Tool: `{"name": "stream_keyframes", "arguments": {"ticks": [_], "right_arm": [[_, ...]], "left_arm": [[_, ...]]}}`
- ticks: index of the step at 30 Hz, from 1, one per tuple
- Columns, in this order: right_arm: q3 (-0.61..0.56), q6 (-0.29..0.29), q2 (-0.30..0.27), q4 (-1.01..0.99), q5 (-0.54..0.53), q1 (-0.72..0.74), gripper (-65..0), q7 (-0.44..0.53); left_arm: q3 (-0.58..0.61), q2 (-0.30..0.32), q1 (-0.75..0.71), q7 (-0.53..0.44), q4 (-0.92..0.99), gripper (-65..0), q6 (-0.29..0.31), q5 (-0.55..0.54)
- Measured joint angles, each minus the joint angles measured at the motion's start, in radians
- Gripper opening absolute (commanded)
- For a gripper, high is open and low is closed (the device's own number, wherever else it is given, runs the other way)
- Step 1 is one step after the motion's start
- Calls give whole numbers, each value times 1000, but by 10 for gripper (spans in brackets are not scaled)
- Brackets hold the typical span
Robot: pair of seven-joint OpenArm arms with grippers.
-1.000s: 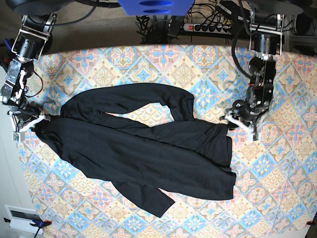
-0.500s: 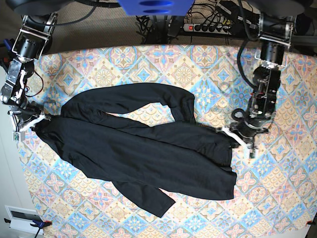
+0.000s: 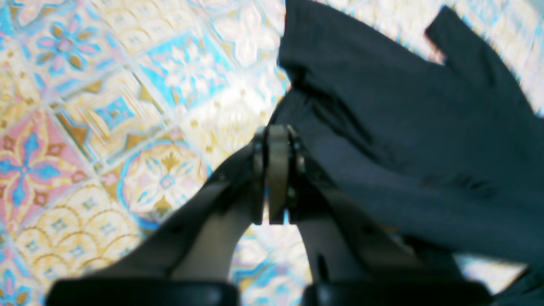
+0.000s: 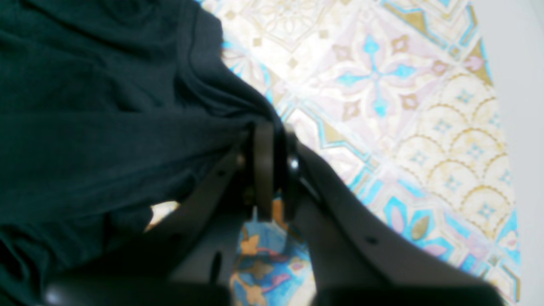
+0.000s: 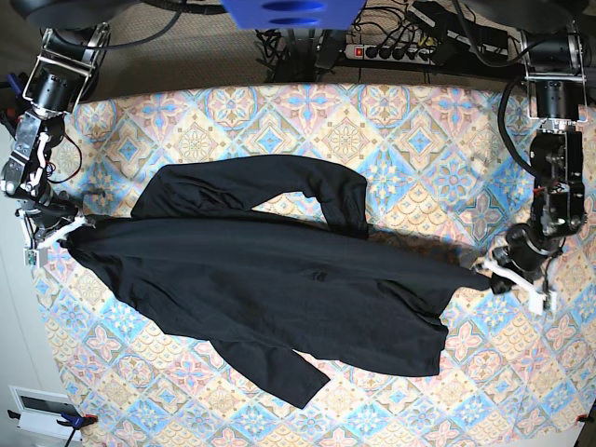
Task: Layout the t-shirt on the table in an organized manner, then fold the t-shirt properly
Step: 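Regrasp the shirt edge with the left gripper and pull it outward, then move the left gripper to the sleeve end and grasp it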
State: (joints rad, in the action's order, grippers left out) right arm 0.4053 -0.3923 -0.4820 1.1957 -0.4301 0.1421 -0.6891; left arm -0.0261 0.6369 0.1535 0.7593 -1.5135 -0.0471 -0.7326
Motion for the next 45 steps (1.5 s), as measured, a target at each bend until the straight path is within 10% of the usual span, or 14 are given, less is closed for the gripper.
{"name": "stream_keyframes", "arguments": {"ticks": [11, 18, 27, 41, 45], "right_arm": [[4, 4, 8, -100, 138, 23, -642, -5], [3, 3, -5, -80, 166, 103, -489, 31], [3, 2, 0, 24, 175, 82, -457, 27], [3, 2, 36, 224, 166, -83, -457, 27], [3, 3, 46, 217, 187, -132, -457, -13]], "left_arm": [[105, -5, -37, 4, 137, -517, -11, 126], [100, 3, -124, 6, 39, -405, -9, 24], [137, -87, -317, 1, -272, -405, -6, -8], [388, -352, -58, -38, 59, -412, -5, 203], [471, -352, -59, -32, 27, -598, -8, 213]]}}
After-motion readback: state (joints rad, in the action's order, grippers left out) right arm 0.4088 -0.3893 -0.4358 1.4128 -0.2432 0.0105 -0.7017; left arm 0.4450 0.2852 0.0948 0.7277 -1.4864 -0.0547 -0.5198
